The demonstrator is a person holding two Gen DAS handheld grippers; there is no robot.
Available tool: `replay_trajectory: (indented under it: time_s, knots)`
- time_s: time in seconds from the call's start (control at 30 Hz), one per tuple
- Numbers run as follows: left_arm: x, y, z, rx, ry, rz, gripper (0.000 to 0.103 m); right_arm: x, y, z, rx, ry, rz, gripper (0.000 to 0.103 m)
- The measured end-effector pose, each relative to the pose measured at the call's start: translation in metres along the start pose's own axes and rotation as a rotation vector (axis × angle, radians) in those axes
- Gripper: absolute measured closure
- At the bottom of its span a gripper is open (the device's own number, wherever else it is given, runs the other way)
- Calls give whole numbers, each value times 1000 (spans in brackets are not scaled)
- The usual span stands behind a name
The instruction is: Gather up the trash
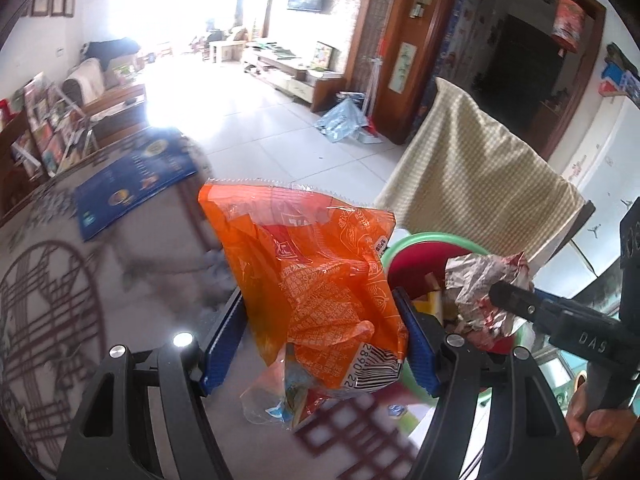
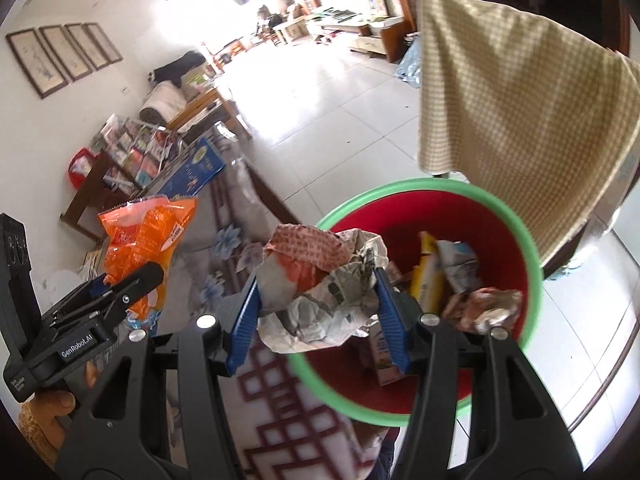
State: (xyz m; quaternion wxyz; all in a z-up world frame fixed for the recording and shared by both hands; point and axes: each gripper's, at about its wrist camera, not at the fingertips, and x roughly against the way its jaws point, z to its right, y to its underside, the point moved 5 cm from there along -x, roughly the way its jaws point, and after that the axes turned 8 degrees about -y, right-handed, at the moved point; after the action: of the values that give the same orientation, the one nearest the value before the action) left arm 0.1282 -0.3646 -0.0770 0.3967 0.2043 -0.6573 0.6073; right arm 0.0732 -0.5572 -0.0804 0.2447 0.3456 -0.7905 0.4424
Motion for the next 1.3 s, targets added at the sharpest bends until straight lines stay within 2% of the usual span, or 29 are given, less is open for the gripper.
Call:
replay_trajectory:
  time_s: [0.3,0.53,0.6,0.67,0.7,0.8,0.9,1.03,1.1,1.17,1.2,1.23,1.3]
  knots:
    - [-26,-10,63,-81,90,-43,35,18,-7,45,-88,48,39,50]
    - [-38,-9,88,-131,121,-67,32,26,-3,65,-125,75,39,50]
    - [-38,-10,92,-132,129,-67,26,28,-2,67,-132,79,39,42]
    - [-37,-13,93,-122,133,-61,18,30,-2,69,-147,86,44,25]
    - [-35,-15,92,-115,132,-53,14,30,-3,72,-153,86,49,23]
    - [-27,-19,86,-100,121,-22,10,34,-4,71,-151,91,60,18]
    - [-10,-26,74,-84,86,42,8,38,-6,60,-116,95,78,5]
    - [15,-35,49,-34,22,139,8,40,-11,33,-36,96,105,5]
    - [35,-38,31,12,-3,201,8,42,-13,19,22,132,130,5]
    - [54,-40,15,48,-28,263,8,49,-14,-4,110,191,187,5]
    - [64,-41,7,64,-43,301,8,52,-14,-13,143,193,210,5]
    - [82,-41,-6,87,-79,369,8,57,-12,-29,194,193,254,5]
    - [103,-39,-22,113,-138,454,8,72,-10,-56,277,212,360,5]
